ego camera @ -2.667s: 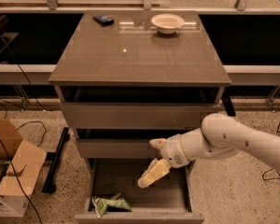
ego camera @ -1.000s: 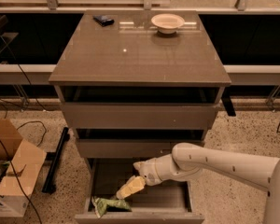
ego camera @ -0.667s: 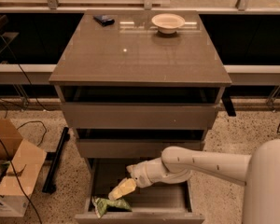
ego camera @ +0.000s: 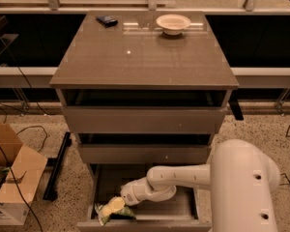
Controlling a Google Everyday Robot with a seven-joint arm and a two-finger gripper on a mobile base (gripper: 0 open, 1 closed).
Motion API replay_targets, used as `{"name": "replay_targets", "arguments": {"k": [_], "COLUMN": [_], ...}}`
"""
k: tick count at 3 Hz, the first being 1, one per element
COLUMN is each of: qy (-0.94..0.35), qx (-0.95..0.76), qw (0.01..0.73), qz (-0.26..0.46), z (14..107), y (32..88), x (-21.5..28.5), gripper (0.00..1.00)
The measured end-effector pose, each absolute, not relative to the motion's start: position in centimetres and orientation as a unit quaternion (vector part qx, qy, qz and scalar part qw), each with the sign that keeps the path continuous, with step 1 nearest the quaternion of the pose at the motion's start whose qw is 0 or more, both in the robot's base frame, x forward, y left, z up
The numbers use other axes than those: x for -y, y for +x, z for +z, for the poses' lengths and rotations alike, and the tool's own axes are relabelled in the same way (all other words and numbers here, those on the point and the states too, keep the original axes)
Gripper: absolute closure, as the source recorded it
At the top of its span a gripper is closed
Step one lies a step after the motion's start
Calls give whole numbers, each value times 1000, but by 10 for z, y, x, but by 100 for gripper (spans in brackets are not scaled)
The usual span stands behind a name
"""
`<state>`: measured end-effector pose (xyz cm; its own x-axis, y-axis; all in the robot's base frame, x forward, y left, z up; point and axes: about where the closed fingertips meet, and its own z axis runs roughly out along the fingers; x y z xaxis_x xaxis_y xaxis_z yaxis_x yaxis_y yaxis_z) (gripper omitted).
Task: Pick green jalapeno chip bag from bottom drawer and place on counter
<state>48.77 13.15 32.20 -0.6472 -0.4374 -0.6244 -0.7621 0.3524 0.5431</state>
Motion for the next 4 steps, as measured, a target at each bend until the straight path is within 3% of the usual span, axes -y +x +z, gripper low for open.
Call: {"name": "replay_targets", "arguments": {"k": [2,3,4], "qy": [-345,-335,-331], "qx": [-830,-842,-847], "qw": [159,134,124], "qz": [408,402,396], "z": [223,191,181], "y": [490,486,484], "x": [-155,-157,-153], "gripper": [0,15,38]}}
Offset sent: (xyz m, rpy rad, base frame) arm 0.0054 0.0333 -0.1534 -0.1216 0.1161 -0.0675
